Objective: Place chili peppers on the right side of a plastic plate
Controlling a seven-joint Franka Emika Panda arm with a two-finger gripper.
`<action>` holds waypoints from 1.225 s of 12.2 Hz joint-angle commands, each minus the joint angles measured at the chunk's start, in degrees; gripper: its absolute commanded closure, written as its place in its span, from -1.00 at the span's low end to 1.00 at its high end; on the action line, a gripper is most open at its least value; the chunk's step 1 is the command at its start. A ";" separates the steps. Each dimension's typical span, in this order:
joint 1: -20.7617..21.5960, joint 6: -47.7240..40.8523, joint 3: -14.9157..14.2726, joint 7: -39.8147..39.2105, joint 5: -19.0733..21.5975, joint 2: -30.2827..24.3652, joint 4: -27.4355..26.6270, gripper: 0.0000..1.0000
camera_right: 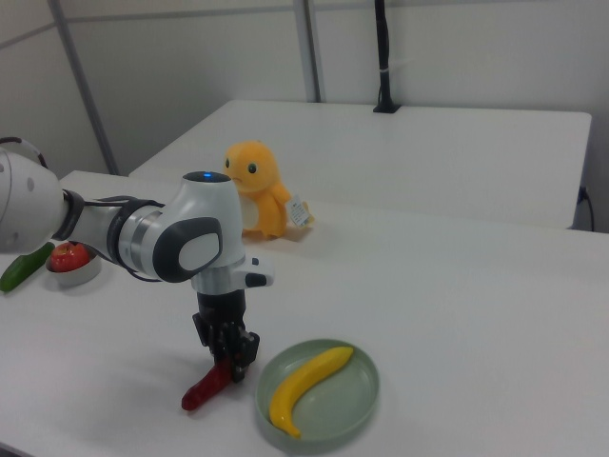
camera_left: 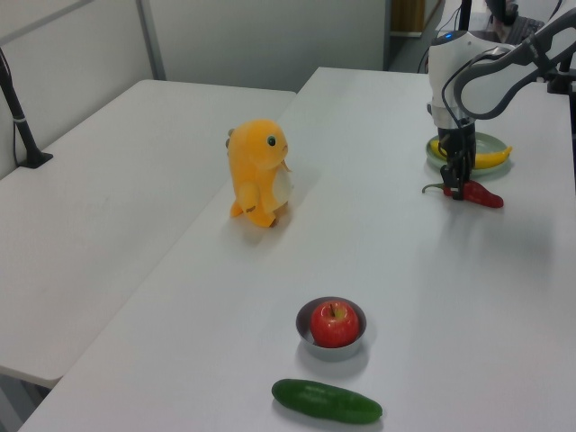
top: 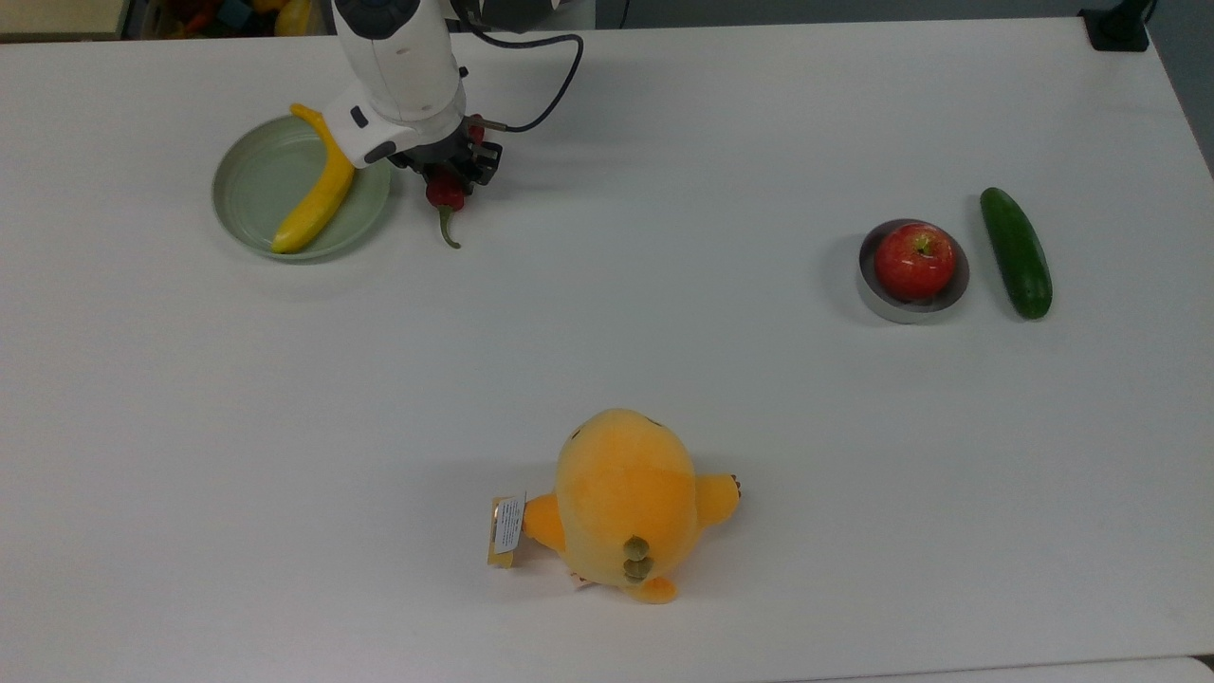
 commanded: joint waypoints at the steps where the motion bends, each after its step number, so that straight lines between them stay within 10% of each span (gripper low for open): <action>1: 0.50 0.79 -0.07 0.70 -0.75 -0.03 0.03 0.67; 7: -0.63 0.00 -0.69 -5.34 -0.75 -3.37 10.13 0.67; 15: -4.15 2.27 -15.63 -33.48 -0.58 0.92 15.58 0.66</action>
